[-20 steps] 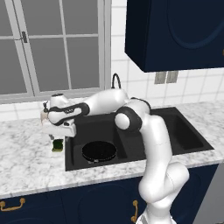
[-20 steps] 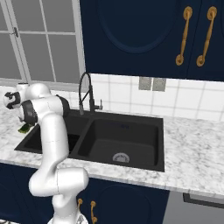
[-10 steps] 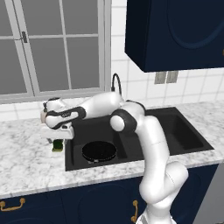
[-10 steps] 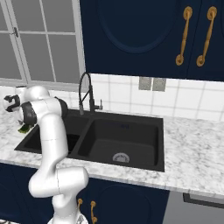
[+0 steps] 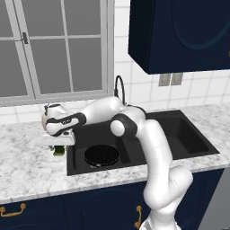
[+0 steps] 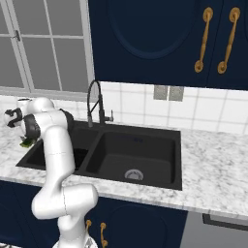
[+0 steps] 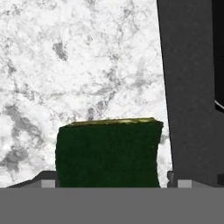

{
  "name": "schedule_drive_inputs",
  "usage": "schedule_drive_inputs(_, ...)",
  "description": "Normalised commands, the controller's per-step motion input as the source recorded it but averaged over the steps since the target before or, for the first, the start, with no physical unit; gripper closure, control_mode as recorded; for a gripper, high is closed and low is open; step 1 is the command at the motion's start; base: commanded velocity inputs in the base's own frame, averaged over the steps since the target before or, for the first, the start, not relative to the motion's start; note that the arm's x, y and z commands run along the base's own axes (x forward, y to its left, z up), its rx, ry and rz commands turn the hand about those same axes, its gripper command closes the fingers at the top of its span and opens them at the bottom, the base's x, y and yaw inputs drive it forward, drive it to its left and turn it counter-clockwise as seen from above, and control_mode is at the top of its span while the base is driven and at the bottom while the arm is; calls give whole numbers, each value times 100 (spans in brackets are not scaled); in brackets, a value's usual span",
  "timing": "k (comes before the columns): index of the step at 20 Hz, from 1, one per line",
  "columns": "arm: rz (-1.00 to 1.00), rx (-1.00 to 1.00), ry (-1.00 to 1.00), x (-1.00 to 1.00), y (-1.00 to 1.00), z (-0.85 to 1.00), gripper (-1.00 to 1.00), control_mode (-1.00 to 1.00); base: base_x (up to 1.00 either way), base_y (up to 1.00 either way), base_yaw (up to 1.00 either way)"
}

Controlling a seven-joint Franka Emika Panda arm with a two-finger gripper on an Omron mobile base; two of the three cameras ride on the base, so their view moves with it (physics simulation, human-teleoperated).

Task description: Pick the pan and sponge and place them into the sink. Then turn on the water.

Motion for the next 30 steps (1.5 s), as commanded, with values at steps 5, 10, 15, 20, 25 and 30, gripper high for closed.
schedule_drive_inputs(5,1,0,0,0,0,-9,100,-100,0,0,0)
schedule_drive_inputs(10,0,0,-5,0,-19,11,100,-100,0,0,0)
schedule_drive_inputs(15,-2,0,-1,0,-86,61,100,-100,0,0,0)
schedule_drive_inputs(20,0,0,0,0,-100,22,100,-100,0,0,0)
schedule_drive_inputs(25,0,3,0,0,-94,-12,100,-100,0,0,0)
schedule_drive_inputs(30,0,5,0,2,-60,-71,100,-100,0,0,0)
